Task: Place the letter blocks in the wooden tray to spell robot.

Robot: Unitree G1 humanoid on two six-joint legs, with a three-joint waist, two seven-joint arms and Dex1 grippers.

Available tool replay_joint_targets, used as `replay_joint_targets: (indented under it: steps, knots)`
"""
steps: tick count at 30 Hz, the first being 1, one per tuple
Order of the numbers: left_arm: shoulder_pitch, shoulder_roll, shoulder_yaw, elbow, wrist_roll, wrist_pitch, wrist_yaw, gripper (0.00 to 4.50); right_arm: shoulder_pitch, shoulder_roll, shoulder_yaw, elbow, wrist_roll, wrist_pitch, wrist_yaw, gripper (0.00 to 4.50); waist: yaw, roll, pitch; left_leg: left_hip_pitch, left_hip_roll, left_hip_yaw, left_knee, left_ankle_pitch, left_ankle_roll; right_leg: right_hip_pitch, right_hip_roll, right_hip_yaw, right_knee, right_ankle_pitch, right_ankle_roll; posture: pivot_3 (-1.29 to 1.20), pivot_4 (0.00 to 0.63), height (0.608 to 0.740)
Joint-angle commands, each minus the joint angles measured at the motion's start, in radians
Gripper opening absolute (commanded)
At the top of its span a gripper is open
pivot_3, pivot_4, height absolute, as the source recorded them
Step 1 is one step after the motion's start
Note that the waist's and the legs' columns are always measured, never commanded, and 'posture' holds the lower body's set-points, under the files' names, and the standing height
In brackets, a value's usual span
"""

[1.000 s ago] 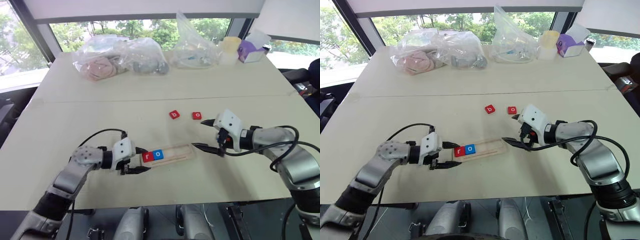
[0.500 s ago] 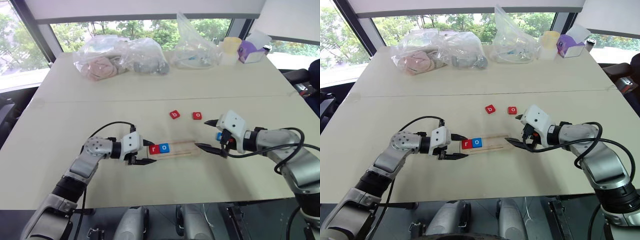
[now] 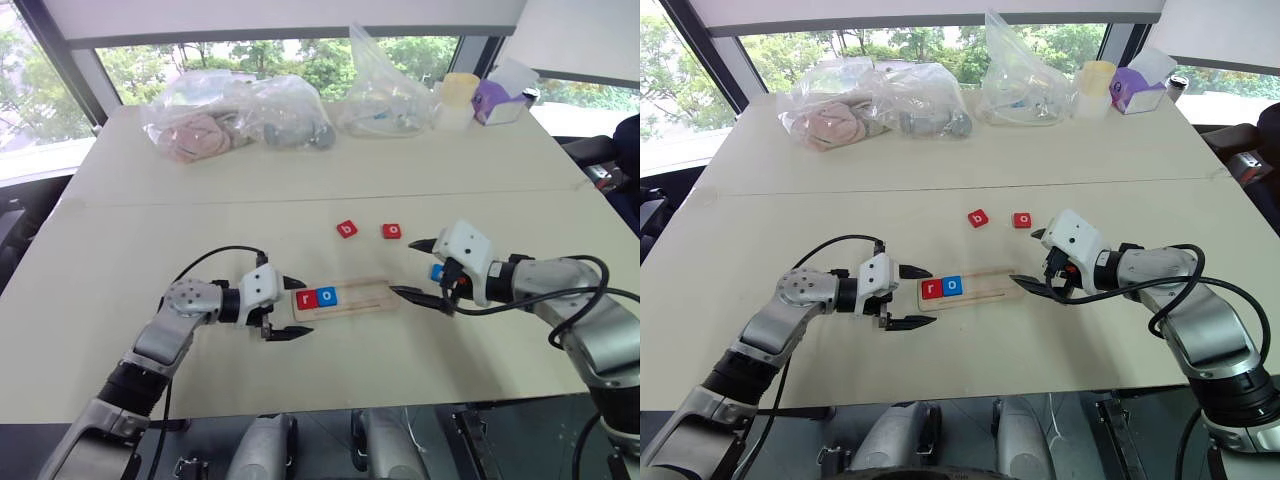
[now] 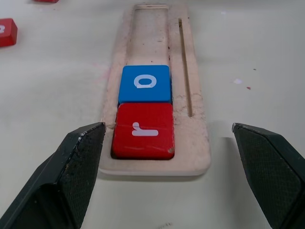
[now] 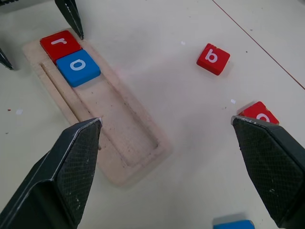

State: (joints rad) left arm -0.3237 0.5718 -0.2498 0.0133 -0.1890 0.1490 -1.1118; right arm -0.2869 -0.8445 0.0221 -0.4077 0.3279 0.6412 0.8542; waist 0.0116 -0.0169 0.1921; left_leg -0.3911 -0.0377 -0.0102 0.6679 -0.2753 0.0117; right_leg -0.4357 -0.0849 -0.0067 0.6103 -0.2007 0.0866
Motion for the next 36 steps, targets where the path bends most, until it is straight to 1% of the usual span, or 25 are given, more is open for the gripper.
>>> replay_joint_targets:
  steps: [1,4,7,12,16,19,22,24,26,28,30,31,33,36]
  knots:
    - [0.022,0.016,0.043,-0.060,-0.036,0.021,0.006,4.42,-0.030,-0.006,-0.013,-0.012,0.002,-0.019,0.009,4.50,0.000,0.000,0.000,0.000,0.000,0.000,0.000,0.000,0.000,0.000,0.000,0.000,0.000,0.000,0.000,0.00,0.150,0.725]
    - [0.032,0.013,0.060,-0.095,-0.055,0.025,0.014,4.42,-0.038,-0.005,-0.005,-0.007,0.000,-0.020,0.016,4.50,0.001,0.000,0.000,0.000,0.000,0.000,0.000,0.000,0.000,0.000,0.000,0.000,0.000,0.000,0.000,0.00,0.150,0.725]
    - [0.033,-0.009,0.076,-0.143,-0.085,0.033,0.036,4.42,-0.038,-0.009,-0.007,-0.006,0.001,-0.023,0.025,4.50,0.002,0.000,0.000,0.000,0.000,0.000,0.000,0.000,0.000,0.000,0.000,0.000,0.000,0.000,0.000,0.00,0.150,0.725]
    - [0.005,-0.031,0.106,-0.207,-0.118,0.046,0.069,4.42,-0.039,-0.017,-0.011,-0.011,0.003,-0.012,0.031,4.50,0.002,0.000,0.000,0.000,0.000,0.000,0.000,0.000,0.000,0.000,0.000,0.000,0.000,0.000,0.000,0.00,0.150,0.725]
    - [0.032,0.001,0.128,-0.340,-0.177,0.137,0.080,4.42,-0.013,-0.041,-0.048,-0.028,0.018,-0.003,0.045,4.50,0.000,0.000,0.000,0.000,0.000,0.000,0.000,0.000,0.000,0.000,0.000,0.000,0.000,0.000,0.000,0.00,0.150,0.725]
    - [0.060,0.052,0.194,-0.438,-0.263,0.236,0.093,4.42,-0.025,-0.030,-0.073,-0.030,0.049,0.035,0.029,4.50,-0.002,0.000,0.000,0.000,0.000,0.000,0.000,0.000,0.000,0.000,0.001,0.000,0.000,0.000,0.000,0.00,0.150,0.725]
    - [0.085,0.125,0.287,-0.472,-0.342,0.312,0.085,4.42,-0.085,0.040,-0.050,0.008,0.055,0.072,-0.036,4.50,-0.007,0.000,0.001,0.000,0.001,0.000,0.000,0.000,0.000,0.000,0.002,0.001,0.000,0.000,0.000,0.00,0.150,0.725]
    - [0.130,0.151,0.300,-0.544,-0.363,0.359,0.117,4.42,-0.066,0.062,-0.080,0.023,0.056,0.079,-0.066,4.50,-0.004,0.000,0.001,0.001,0.002,0.000,0.000,0.000,0.000,0.000,0.003,0.000,0.001,0.000,0.000,0.00,0.150,0.725]
    - [0.175,0.199,0.337,-0.561,-0.377,0.384,0.102,4.42,-0.105,0.112,-0.048,0.065,0.025,0.109,-0.136,4.50,-0.003,-0.001,0.000,0.001,0.002,0.000,0.000,0.000,0.000,0.000,0.003,0.001,0.001,0.000,0.000,0.00,0.150,0.725]
    - [0.196,0.236,0.381,-0.540,-0.389,0.390,0.091,4.42,-0.176,0.191,0.008,0.105,-0.008,0.151,-0.215,4.50,-0.005,-0.001,0.001,0.000,0.001,0.000,0.000,0.000,0.000,0.000,0.003,0.001,0.000,0.000,0.000,0.00,0.150,0.725]
    - [0.201,0.245,0.396,-0.559,-0.414,0.413,0.111,4.42,-0.213,0.250,0.024,0.119,-0.008,0.195,-0.258,4.50,-0.005,0.000,0.001,0.000,0.001,0.001,0.000,0.000,0.000,-0.001,0.003,0.001,0.001,0.000,-0.001,0.00,0.150,0.725]
    - [0.202,0.243,0.393,-0.584,-0.425,0.431,0.130,4.42,-0.216,0.262,0.020,0.120,-0.002,0.211,-0.266,4.50,-0.003,0.000,0.001,0.000,0.001,0.001,0.000,0.000,0.000,-0.002,0.003,0.001,0.001,0.000,-0.001,0.00,0.150,0.725]
    - [0.193,0.241,0.393,-0.602,-0.438,0.454,0.153,4.42,-0.263,0.328,0.039,0.158,-0.013,0.240,-0.318,4.50,0.000,0.000,0.001,-0.001,0.001,0.000,0.000,0.000,0.000,-0.002,0.003,0.001,0.001,0.000,-0.001,0.00,0.150,0.725]
    - [0.193,0.242,0.393,-0.608,-0.445,0.467,0.168,4.42,-0.332,0.397,0.081,0.225,-0.045,0.255,-0.368,4.50,-0.003,0.000,0.001,-0.001,0.001,0.001,0.000,0.000,0.000,-0.002,0.003,0.001,0.001,0.000,-0.001,0.00,0.150,0.725]
